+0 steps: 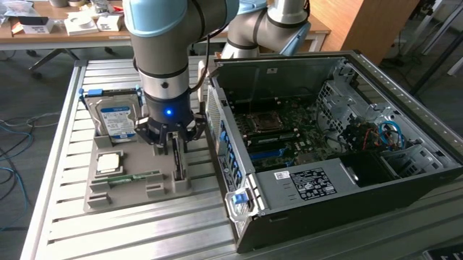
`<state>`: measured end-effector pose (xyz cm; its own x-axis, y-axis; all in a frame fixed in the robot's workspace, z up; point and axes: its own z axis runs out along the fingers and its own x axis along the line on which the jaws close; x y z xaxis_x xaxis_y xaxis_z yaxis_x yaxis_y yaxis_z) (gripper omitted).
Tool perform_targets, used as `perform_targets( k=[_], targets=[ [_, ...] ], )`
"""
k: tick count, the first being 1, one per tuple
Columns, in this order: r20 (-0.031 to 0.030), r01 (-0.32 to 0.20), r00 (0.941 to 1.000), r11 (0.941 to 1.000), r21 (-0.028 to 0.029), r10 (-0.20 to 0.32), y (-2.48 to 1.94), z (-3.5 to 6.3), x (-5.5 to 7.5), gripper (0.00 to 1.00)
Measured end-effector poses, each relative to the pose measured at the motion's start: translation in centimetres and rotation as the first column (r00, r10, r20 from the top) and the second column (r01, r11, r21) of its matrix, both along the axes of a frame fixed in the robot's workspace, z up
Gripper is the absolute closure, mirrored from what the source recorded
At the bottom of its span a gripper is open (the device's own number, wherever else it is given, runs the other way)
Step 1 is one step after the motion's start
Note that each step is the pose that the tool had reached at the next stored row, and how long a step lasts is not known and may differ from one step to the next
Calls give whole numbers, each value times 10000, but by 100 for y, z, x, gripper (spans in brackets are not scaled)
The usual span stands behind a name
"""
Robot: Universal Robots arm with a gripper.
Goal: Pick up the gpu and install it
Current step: 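Pick up the gpu and move the gpu toward the slot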
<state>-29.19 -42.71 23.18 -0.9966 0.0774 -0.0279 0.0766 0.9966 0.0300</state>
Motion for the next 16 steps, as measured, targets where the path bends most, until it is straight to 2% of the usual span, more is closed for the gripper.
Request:
perform_targets(
  k=[8, 10, 11, 16],
  targets=[
    [0, 2, 10000, 10000, 0, -2, 0, 0, -1, 53],
    [0, 2, 10000, 10000, 0, -2, 0, 0, -1, 55],
    [0, 1, 10000, 10000, 0, -1, 0, 0, -1, 61],
    [0, 3, 10000, 10000, 0, -3, 0, 0, -4, 61]
  ],
)
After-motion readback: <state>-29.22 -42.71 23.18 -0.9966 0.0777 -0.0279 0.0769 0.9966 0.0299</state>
